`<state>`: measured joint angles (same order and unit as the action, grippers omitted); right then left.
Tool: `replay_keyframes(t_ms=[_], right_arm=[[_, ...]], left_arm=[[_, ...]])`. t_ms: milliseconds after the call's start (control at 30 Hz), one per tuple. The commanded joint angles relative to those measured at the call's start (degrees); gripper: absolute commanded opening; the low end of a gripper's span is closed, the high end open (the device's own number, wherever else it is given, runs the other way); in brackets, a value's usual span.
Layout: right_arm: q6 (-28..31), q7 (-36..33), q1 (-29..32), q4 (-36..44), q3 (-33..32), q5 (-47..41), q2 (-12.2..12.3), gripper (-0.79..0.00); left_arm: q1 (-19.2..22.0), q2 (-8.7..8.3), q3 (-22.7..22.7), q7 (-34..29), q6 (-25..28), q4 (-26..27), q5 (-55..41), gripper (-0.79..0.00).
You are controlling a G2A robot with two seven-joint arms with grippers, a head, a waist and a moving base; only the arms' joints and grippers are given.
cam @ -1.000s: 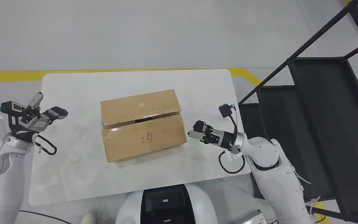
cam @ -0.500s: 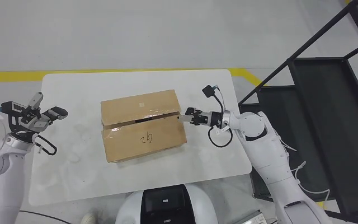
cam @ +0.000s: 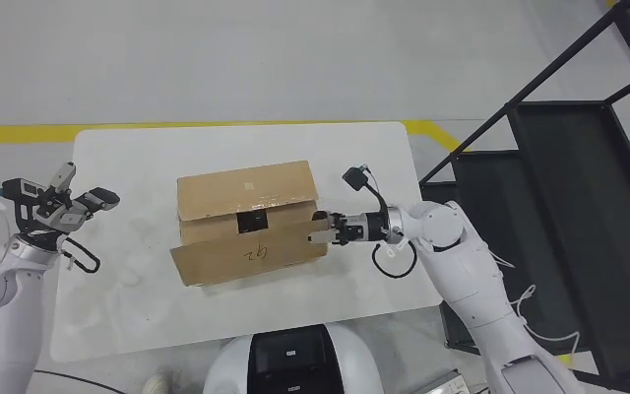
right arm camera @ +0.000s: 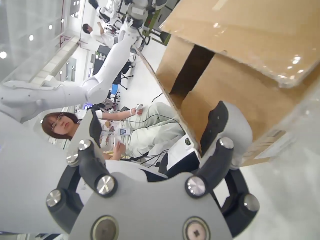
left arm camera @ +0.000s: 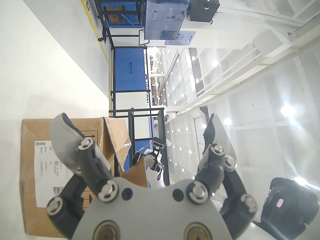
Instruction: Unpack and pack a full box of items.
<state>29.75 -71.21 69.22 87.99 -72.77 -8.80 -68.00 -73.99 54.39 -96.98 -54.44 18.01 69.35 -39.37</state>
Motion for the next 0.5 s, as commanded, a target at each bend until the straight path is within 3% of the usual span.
replay_keyframes(t_ms=[0,133,300,467], right_arm=[[0.6,-2.7,1.8,2.3,0.1,-1.3,0.4,0.0],[-0.6,-3.9,4.8,7.3,1.5,-0.8,1.4,0.0],[-1.5,-4.8,8.2,11.8,6.4,7.3,2.8,0.0],[-1.6,-1.1,8.4,8.9,10.7,16.7,2.9,0.0]], left_arm=[[0.0,0.0,0.0,0.0,0.0,0.0,0.0,0.0],[0.0,0.0,0.0,0.0,0.0,0.0,0.0,0.0],[0.0,0.0,0.0,0.0,0.0,0.0,0.0,0.0],[0.0,0.0,0.0,0.0,0.0,0.0,0.0,0.0]])
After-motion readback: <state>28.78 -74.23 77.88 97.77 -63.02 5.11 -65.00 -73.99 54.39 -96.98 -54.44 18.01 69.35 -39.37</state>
